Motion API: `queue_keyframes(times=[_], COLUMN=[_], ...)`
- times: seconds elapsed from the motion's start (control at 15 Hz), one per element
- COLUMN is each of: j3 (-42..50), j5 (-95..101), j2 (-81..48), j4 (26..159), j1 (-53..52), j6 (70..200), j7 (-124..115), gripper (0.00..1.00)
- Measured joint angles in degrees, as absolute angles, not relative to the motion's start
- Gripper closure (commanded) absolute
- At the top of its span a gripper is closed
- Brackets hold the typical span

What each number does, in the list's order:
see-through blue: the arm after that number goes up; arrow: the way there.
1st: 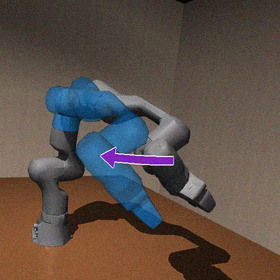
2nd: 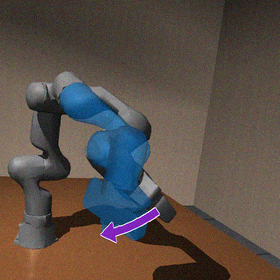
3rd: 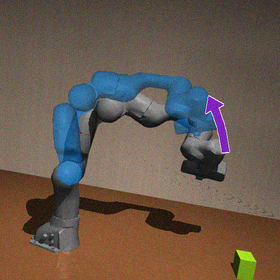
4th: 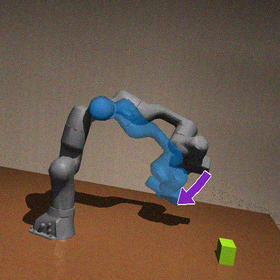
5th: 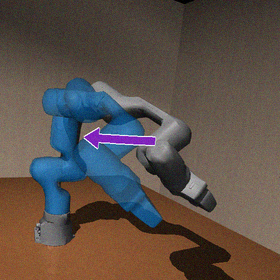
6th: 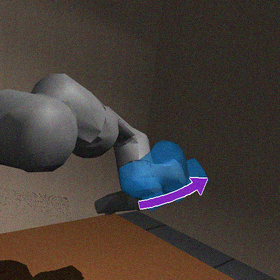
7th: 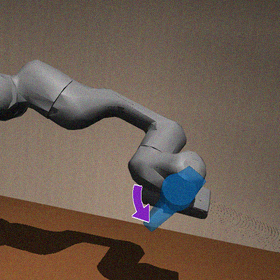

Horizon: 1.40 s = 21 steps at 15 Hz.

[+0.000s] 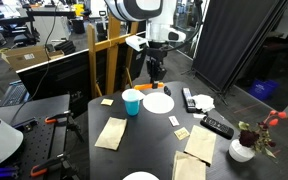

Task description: Move the blue cup to the left and put the orange marker inside it

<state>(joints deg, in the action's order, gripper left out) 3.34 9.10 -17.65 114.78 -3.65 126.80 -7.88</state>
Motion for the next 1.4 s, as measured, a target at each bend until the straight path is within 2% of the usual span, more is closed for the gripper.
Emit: queue_keyframes(times=[0.4,0.47,0.73,1.4], j3=[3.33,3.32,2.80,-2.70], j5=[9.21,9.21,8.19,-1.79], j2=[-17.32,-17.32,-17.92,-22.00], j4=[115.01,115.02,115.01,114.67], j1=[-3.65,-3.65,-3.26,1.67], j6=[126.80,126.80,126.85,130.71], j7=[-7.84,-7.84,-5.17,20.25], gripper=[0.80,0.95,0.95,0.95])
